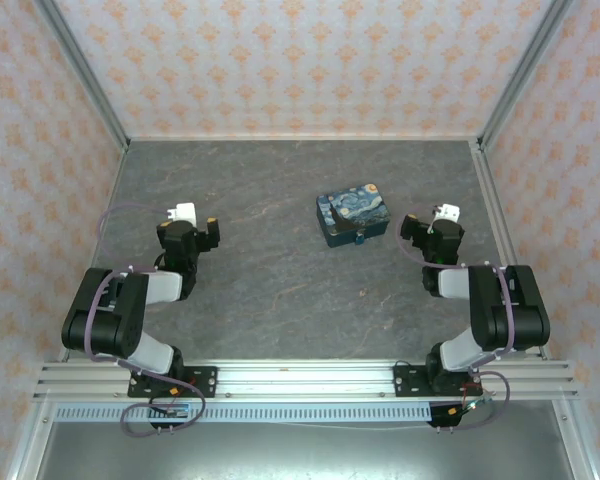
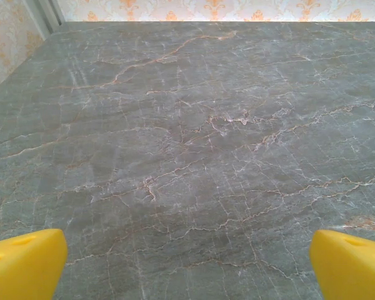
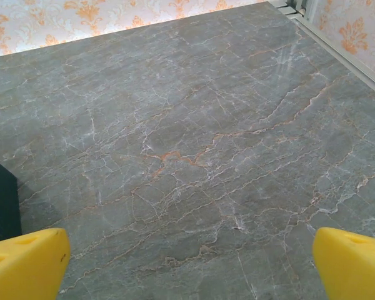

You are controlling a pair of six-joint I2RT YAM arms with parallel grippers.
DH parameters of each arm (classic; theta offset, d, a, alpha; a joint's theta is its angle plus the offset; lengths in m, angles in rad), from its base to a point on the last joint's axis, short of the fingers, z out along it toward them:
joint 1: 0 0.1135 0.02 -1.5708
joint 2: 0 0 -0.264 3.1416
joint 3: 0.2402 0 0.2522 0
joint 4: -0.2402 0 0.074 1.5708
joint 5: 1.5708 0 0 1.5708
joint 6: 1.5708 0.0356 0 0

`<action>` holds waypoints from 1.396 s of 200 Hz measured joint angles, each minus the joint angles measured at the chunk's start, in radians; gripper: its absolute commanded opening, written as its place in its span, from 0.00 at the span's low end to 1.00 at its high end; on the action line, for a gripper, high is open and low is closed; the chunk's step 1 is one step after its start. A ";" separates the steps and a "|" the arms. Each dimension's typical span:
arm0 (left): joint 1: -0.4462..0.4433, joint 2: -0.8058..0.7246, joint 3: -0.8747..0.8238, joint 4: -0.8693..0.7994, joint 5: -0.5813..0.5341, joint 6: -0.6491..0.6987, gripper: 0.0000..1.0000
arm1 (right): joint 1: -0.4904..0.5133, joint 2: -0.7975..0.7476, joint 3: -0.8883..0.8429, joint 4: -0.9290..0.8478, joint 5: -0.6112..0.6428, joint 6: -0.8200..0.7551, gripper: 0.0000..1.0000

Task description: Unlock the padlock with the key

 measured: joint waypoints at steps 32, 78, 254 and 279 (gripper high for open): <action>0.000 0.000 0.000 0.000 0.000 0.000 1.00 | 0.000 0.000 0.000 0.000 0.000 0.000 0.99; 0.000 0.000 0.000 0.000 0.000 0.000 1.00 | 0.002 0.000 0.000 0.000 0.000 0.000 0.99; 0.000 -0.325 0.058 -0.271 -0.016 -0.060 1.00 | 0.004 -0.264 0.006 -0.197 0.040 0.043 0.99; -0.001 -0.406 0.165 -0.430 0.027 -0.166 1.00 | 0.004 -0.406 0.056 -0.361 0.010 0.100 0.99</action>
